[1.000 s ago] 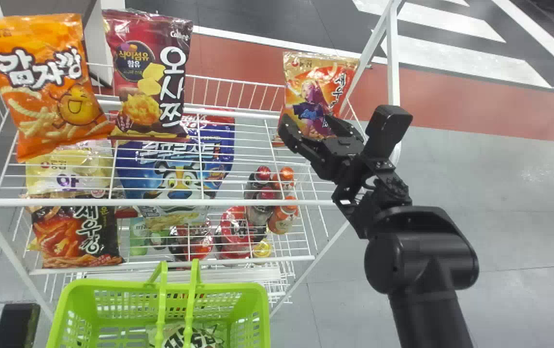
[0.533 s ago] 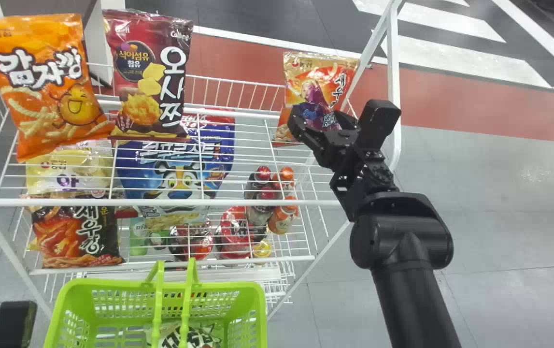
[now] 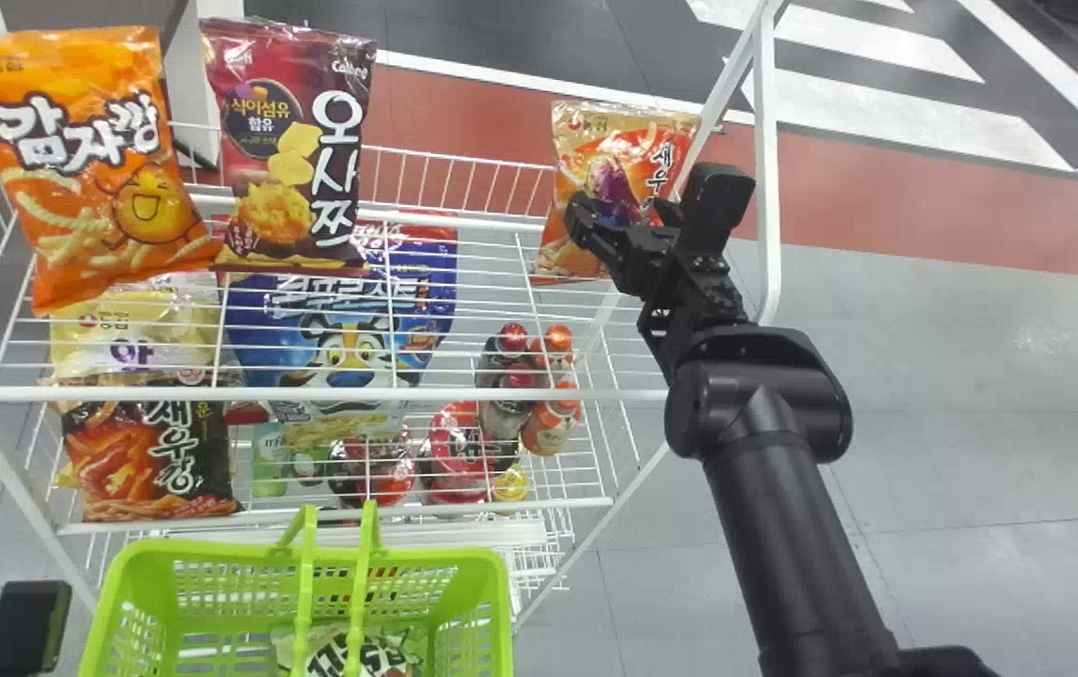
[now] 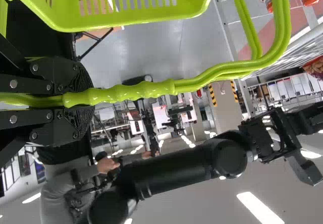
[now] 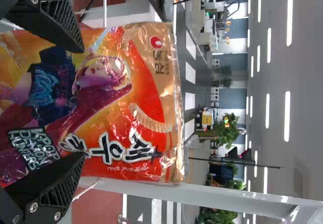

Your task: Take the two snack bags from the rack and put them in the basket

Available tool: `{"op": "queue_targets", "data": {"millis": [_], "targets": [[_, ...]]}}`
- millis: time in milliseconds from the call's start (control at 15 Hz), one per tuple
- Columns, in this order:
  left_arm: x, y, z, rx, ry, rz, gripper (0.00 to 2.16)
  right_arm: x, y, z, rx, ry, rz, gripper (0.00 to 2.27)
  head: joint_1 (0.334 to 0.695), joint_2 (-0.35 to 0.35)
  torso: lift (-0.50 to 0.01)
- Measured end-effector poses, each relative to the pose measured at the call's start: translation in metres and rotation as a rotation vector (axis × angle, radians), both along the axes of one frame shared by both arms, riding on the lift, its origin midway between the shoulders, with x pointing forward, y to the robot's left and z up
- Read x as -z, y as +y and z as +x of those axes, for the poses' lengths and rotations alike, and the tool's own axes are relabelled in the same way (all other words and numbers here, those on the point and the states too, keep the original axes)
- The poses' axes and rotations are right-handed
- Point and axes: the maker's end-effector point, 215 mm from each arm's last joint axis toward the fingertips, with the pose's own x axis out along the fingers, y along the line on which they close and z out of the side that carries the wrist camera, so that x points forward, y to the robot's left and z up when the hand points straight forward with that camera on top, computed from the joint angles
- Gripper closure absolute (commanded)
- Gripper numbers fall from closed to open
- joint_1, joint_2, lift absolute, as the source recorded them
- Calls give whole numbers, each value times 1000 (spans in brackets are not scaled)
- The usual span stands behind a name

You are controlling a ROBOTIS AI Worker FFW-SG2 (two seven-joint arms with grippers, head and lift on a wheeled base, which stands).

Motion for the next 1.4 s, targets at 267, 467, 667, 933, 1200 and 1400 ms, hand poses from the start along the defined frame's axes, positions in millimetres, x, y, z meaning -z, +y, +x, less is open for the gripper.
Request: {"op": "queue_targets", "data": {"millis": [267, 467, 667, 933, 1200, 1400], "targets": [[4, 1, -1, -3, 13, 1, 1990, 6, 1, 9, -29, 23, 12, 1700, 695, -350, -11], [6, 1, 0, -4, 14, 3, 1990, 6, 8, 5, -34, 17, 49, 2219, 695, -350, -11], [6, 1, 0, -4, 16, 4, 1990, 3, 11, -7, -18, 4, 47, 2219, 695, -350, -11], [5, 1, 1, -5, 14, 3, 1990, -16, 20, -26, -14, -28, 61, 2216, 695, -350, -11], [5, 1, 1, -5, 10, 3, 1990, -48, 46, -60, -55, -15, 118, 2213, 695, -350, -11], [2, -2, 1, 0, 3, -3, 1990, -52, 81, -113, -125, 53, 151, 2209, 695, -350, -11]]}}
